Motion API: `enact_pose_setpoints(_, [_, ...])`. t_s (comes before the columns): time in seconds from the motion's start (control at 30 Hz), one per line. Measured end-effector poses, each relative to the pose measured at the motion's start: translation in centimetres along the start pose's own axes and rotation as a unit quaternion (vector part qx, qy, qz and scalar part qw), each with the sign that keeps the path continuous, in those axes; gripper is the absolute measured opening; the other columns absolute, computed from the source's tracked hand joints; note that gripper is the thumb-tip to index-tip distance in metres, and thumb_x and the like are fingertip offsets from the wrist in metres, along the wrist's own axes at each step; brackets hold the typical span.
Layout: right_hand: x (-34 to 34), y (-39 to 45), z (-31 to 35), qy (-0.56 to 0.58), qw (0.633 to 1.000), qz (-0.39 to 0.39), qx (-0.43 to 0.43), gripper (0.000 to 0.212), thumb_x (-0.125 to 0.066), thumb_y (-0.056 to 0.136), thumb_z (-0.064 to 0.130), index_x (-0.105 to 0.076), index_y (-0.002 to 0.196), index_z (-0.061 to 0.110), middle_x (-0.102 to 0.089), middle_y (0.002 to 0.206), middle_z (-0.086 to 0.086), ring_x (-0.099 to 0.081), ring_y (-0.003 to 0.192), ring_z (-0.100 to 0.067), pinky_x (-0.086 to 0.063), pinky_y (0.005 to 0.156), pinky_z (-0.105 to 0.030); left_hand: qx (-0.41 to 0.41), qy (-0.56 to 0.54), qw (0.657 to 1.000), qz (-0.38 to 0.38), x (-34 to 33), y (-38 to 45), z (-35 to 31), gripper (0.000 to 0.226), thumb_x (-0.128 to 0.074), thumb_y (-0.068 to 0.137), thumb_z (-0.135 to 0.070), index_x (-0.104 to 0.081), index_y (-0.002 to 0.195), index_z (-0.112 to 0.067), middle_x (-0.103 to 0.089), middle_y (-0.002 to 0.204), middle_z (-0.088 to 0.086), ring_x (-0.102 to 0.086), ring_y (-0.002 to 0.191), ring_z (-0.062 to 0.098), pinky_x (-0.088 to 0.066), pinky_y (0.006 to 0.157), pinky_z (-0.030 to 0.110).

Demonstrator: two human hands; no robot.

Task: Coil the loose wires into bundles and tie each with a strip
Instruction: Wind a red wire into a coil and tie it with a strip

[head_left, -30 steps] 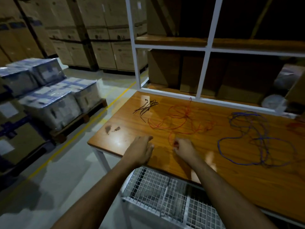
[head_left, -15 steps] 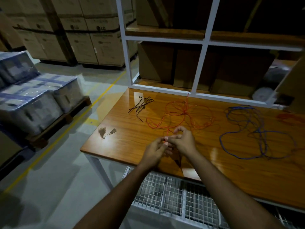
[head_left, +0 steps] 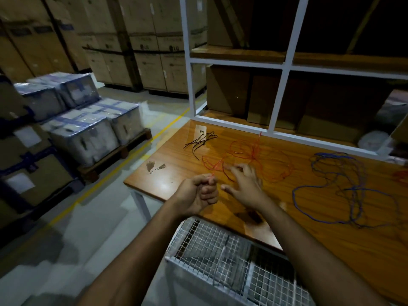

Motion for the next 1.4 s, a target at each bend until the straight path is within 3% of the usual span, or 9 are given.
enact_pose_setpoints(0.1, [-0.3, -1.8, -0.3, -0.022, 0.999, 0.034, 0.007, 0.049, -0.063, 0.09, 0.048, -0.048, 0.137, 0.042, -0.043, 0.144, 0.007, -0.032, 0.137, -0.02, -0.024, 0.107, -0.048, -0.02, -0.01, 0.999, -0.025, -0.8, -1.6, 0.2, 0.022, -0.036, 0.083, -0.015, -0.044, 0.062, -0.015, -0.028, 0.046, -0.004, -0.016, 0.045, 0.012, -0.016, 0.052, 0.029])
enact_pose_setpoints(0.27, [-1.2, -5.3, -0.7, -0.008, 0.997, 0.079, 0.01, 0.063, -0.07, 0.088, 0.034, -0.041, 0.144, 0.034, -0.05, 0.133, 0.01, -0.044, 0.128, -0.013, -0.023, 0.105, -0.043, -0.033, 0.067, 0.99, -0.118, -1.7, -4.9, -0.1, 0.039, -0.038, 0.098, -0.026, -0.038, 0.06, -0.018, -0.029, 0.048, -0.003, -0.018, 0.046, 0.012, -0.017, 0.051, 0.028])
enact_pose_setpoints(0.47, [-0.4, -7.7, 0.3, -0.011, 0.995, 0.024, 0.095, 0.015, -0.054, 0.099, 0.024, -0.068, 0.101, 0.026, -0.064, 0.096, 0.01, -0.054, 0.098, -0.012, -0.035, 0.097, -0.039, -0.098, 0.251, 0.923, -0.273, -2.4, -8.6, -3.0, 0.033, -0.03, 0.108, -0.017, -0.06, 0.098, -0.007, -0.062, 0.062, 0.008, -0.048, 0.048, 0.013, -0.037, 0.054, 0.024])
enact_pose_setpoints(0.57, [0.2, -8.2, 0.8, 0.049, 0.995, -0.017, 0.088, 0.014, -0.059, 0.098, 0.028, -0.067, 0.103, 0.018, -0.068, 0.092, 0.002, -0.062, 0.082, -0.011, -0.057, 0.077, -0.035, -0.117, 0.235, 0.918, -0.296, -2.4, -9.7, -4.8, 0.031, -0.027, 0.108, -0.016, -0.057, 0.105, -0.007, -0.065, 0.06, 0.008, -0.049, 0.049, 0.013, -0.037, 0.057, 0.025])
enact_pose_setpoints(0.7, [1.2, -8.3, 3.0, -0.039, 0.993, -0.046, 0.106, 0.028, -0.055, 0.098, 0.043, -0.067, 0.092, 0.019, -0.062, 0.075, 0.005, -0.058, 0.068, -0.01, -0.052, 0.059, -0.028, -0.133, 0.209, 0.919, -0.308, -2.0, -10.6, -7.0, 0.031, -0.031, 0.107, -0.013, -0.061, 0.101, -0.006, -0.065, 0.072, 0.005, -0.052, 0.058, 0.012, -0.039, 0.061, 0.024])
enact_pose_setpoints(0.8, [1.7, -7.5, 5.8, -0.074, 0.989, -0.031, 0.123, 0.028, -0.048, 0.102, 0.041, -0.067, 0.098, 0.02, -0.065, 0.084, 0.002, -0.06, 0.075, -0.013, -0.049, 0.063, -0.028, -0.156, 0.138, 0.933, -0.294, -1.8, -11.1, -8.6, 0.032, -0.032, 0.106, -0.01, -0.063, 0.098, -0.005, -0.06, 0.073, 0.004, -0.05, 0.057, 0.009, -0.042, 0.057, 0.018])
enact_pose_setpoints(0.97, [1.7, -7.2, 11.3, -0.185, 0.958, 0.085, 0.202, 0.042, -0.048, 0.094, 0.002, -0.053, 0.134, 0.016, -0.052, 0.131, -0.01, -0.049, 0.122, -0.029, -0.046, 0.1, -0.041, -0.186, 0.07, 0.95, -0.242, -1.9, -11.7, -10.7, 0.031, -0.033, 0.105, -0.011, -0.061, 0.096, -0.004, -0.059, 0.07, 0.003, -0.052, 0.057, 0.01, -0.044, 0.058, 0.017])
enact_pose_setpoints(1.2, [9.2, -8.3, 20.8, -0.1, 0.884, -0.143, 0.433, 0.029, -0.059, 0.093, 0.01, -0.067, 0.118, 0.023, -0.069, 0.112, 0.0, -0.068, 0.086, -0.021, -0.057, 0.064, -0.037, -0.198, 0.147, 0.951, -0.187, -4.0, -12.6, -12.5, 0.03, -0.031, 0.106, -0.012, -0.058, 0.103, -0.002, -0.056, 0.082, 0.01, -0.055, 0.067, 0.016, -0.045, 0.062, 0.024])
enact_pose_setpoints(1.4, [13.1, -6.0, 22.5, 0.016, 0.893, -0.285, 0.349, 0.007, -0.067, 0.092, 0.022, -0.069, 0.092, 0.015, -0.068, 0.079, -0.002, -0.063, 0.068, -0.017, -0.042, 0.057, -0.023, -0.181, 0.107, 0.972, -0.109, -5.3, -13.3, -13.1, 0.032, -0.03, 0.105, -0.014, -0.058, 0.097, -0.001, -0.057, 0.074, 0.009, -0.054, 0.061, 0.013, -0.048, 0.057, 0.021])
Point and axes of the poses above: each hand's wrist, its own y-axis towards the middle knuckle, its own x-axis out of the back of the hand, z = x × y, the point moved 4 cm from there along y, towards the middle knuckle
